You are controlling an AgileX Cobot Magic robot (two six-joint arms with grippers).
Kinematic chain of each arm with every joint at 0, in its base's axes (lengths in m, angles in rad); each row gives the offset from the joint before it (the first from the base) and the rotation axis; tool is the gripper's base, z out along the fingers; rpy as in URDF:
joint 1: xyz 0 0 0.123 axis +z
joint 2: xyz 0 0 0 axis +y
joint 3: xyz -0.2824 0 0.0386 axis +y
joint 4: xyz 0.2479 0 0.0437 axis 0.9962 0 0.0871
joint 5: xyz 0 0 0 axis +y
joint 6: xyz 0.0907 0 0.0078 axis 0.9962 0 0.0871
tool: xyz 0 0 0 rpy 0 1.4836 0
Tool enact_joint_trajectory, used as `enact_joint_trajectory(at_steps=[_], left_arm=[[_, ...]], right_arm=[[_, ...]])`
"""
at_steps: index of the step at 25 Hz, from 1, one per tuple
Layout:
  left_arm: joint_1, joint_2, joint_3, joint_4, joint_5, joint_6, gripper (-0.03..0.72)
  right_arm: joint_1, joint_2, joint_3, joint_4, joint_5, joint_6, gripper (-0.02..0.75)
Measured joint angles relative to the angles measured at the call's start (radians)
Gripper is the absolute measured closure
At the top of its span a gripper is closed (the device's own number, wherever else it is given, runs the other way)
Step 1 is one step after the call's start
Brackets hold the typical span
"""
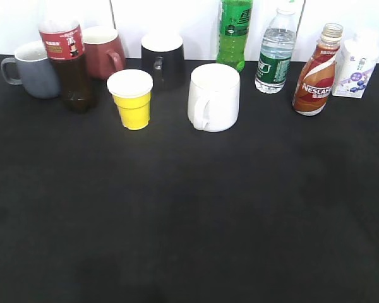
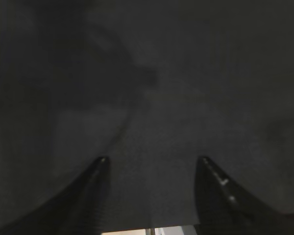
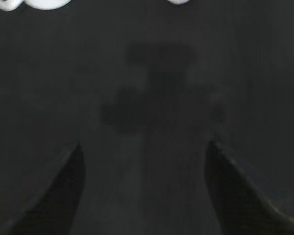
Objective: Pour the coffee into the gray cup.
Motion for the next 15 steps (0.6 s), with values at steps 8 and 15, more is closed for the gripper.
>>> enact_joint_trajectory(at_steps=[8,15], left_arm=[[0.0,-0.51,0.0,-0.086,0.007,0.118,0.302],[0.0,-0.613,0.184,-0.074,0.008,0.119,0.305]], right_arm=[[0.0,-0.427,-0.002,-0.063,0.298,0.048,0.148],[0.0,-0.757,0.258,-0.166,0.302,0.062,0.148]])
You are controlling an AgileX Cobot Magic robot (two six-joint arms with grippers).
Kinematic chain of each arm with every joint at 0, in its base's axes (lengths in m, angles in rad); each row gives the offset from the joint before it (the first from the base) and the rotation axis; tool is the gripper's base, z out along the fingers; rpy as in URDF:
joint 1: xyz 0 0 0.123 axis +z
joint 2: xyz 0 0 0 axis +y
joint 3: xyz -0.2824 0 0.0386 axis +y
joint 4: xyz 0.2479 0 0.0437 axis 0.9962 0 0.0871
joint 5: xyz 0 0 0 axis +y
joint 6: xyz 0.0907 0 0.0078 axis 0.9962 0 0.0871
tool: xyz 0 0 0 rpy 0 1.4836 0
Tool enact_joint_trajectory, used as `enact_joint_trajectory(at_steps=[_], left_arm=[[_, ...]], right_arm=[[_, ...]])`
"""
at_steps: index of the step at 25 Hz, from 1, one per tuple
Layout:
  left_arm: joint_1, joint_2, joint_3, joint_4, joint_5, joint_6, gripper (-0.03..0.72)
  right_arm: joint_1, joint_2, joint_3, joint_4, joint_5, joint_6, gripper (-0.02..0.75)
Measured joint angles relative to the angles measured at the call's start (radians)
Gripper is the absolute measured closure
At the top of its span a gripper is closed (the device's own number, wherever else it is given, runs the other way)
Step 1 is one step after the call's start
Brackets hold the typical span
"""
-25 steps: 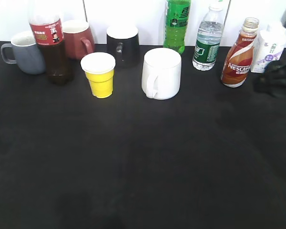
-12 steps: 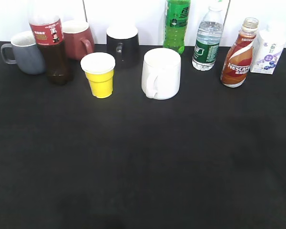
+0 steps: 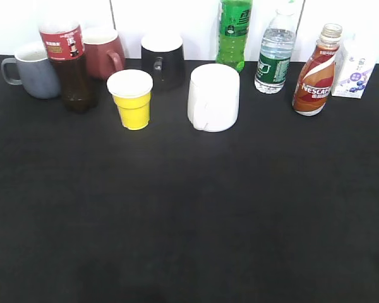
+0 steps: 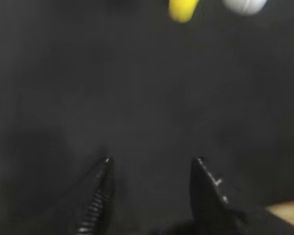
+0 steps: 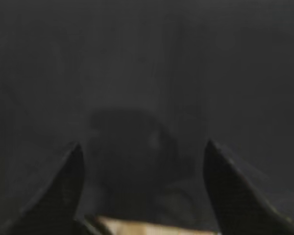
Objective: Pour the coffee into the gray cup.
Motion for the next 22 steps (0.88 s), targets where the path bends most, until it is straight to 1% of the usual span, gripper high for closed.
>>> enact_joint_trajectory(at_steps=[2,4,6,11,14,19,22], left_arm=[[0.0,0.0,0.075,0.001,0.001,0.0,0.305],[0.0,0.0,0.131,0.003,-0.005,0.0,0.305],[0.0,0.0,0.137,0.005,-0.039,0.0,0.305],[0.0,0.0,0.137,0.012,-0.052,0.0,0.305],[0.0,0.0,0.139,0.077,-0.063,0.0,0.305],[0.0,0.0,0.145,0.054,-0.087,0.0,0.305],[0.0,0.0,0.145,0.053,-0.126,0.0,0.329]], right_arm=[[0.0,-0.042,0.098,0.0,-0.015,0.001,0.148],[0.0,-0.047,0.118,0.0,-0.084,0.0,0.148],[0.0,-0.047,0.146,0.014,-0.143,-0.006,0.148],[0.0,-0.047,0.151,0.021,-0.158,-0.014,0.148],[0.0,-0.047,0.151,0.021,-0.159,-0.014,0.148],[0.0,-0.047,0.151,0.021,-0.161,-0.014,0.148],[0.0,-0.047,0.151,0.021,-0.162,-0.014,0.148]])
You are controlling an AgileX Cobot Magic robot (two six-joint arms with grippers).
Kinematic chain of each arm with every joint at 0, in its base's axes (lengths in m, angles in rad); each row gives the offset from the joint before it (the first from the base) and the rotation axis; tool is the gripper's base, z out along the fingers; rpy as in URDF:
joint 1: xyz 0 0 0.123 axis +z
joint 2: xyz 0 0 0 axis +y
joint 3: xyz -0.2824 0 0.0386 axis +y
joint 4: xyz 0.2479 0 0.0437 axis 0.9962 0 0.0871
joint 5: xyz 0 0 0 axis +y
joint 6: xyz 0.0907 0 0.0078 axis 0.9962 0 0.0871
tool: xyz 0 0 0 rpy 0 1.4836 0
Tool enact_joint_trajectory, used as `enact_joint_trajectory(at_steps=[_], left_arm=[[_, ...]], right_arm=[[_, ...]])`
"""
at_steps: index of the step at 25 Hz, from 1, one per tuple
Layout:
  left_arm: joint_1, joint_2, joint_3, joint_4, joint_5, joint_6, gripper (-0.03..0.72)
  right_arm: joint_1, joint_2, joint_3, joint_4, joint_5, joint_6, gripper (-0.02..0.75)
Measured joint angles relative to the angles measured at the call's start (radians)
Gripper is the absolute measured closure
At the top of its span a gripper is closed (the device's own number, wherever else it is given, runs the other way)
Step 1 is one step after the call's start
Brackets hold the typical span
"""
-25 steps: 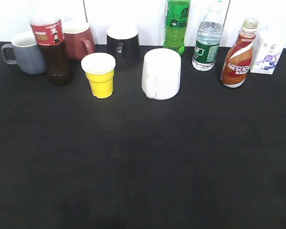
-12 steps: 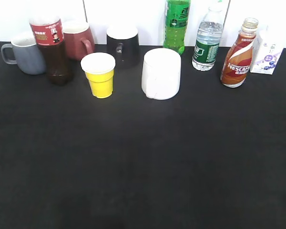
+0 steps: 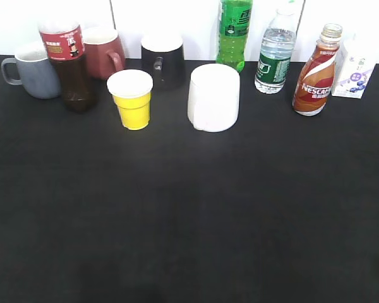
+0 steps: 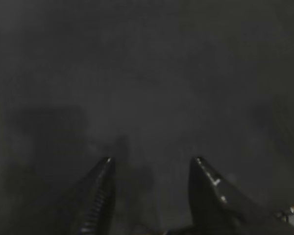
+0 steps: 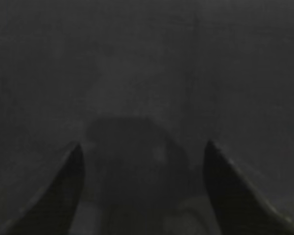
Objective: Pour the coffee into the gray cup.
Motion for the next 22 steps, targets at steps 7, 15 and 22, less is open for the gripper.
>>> enact_joint_trajectory(at_steps=[7,15,22], left_arm=[[0.0,0.0,0.001,-0.001,-0.111,0.001,0.428],[0.0,0.0,0.001,-0.001,-0.153,0.001,0.449],[0.072,-0.003,0.009,-0.001,-0.121,0.001,0.449]], right_arm=[[0.0,0.0,0.0,0.0,0.0,0.0,0.148],[0.0,0.0,0.0,0.0,-0.001,0.0,0.148],[0.0,0.0,0.0,0.0,-0.002,0.0,0.148]])
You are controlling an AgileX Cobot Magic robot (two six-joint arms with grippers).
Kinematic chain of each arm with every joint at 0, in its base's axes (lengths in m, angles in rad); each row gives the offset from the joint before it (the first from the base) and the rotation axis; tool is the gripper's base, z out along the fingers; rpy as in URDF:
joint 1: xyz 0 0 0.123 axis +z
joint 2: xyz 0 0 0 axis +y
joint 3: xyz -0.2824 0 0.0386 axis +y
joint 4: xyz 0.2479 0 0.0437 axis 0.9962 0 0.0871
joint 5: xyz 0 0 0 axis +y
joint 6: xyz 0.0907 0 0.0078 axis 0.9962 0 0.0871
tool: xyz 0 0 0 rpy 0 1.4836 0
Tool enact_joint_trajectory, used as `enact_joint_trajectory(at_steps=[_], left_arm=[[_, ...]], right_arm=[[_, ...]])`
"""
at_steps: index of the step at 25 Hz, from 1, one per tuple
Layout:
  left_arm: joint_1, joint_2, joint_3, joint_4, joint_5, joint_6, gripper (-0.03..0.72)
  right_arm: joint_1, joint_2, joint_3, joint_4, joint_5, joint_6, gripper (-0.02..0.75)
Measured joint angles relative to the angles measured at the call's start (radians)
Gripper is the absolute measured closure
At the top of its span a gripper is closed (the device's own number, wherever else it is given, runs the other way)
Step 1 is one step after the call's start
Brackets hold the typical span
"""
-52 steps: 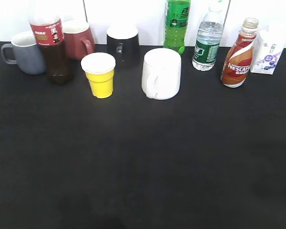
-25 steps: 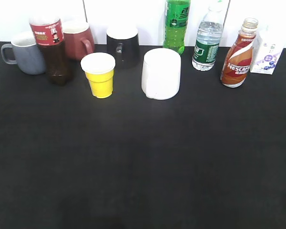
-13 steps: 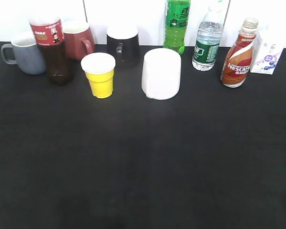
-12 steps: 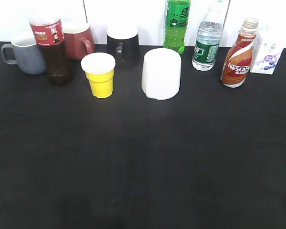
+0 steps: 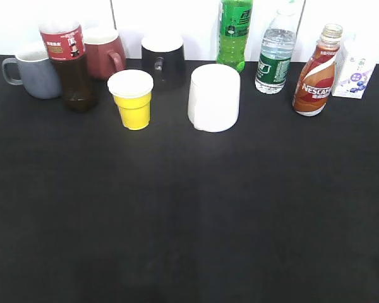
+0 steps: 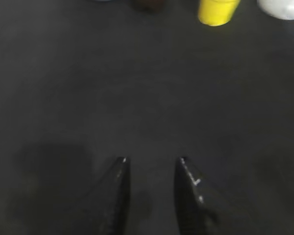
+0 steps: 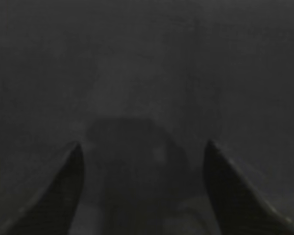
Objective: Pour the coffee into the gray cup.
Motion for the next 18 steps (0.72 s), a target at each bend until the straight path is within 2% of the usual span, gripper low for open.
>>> enact_joint_trajectory(at_steps=[3,10,18], left_arm=[[0.069,-0.094,0.001,0.003,0.037,0.0,0.449],[0.163,-0.355,0.032,0.003,0.088,0.0,0.449],[0.168,-0.367,0.035,0.003,0.088,0.0,0.449]], right_arm=[[0.0,0.0,0.0,0.0,-0.001,0.0,0.148],[0.0,0.0,0.0,0.0,-0.002,0.0,0.147],[0.0,0.0,0.0,0.003,-0.004,0.0,0.147]])
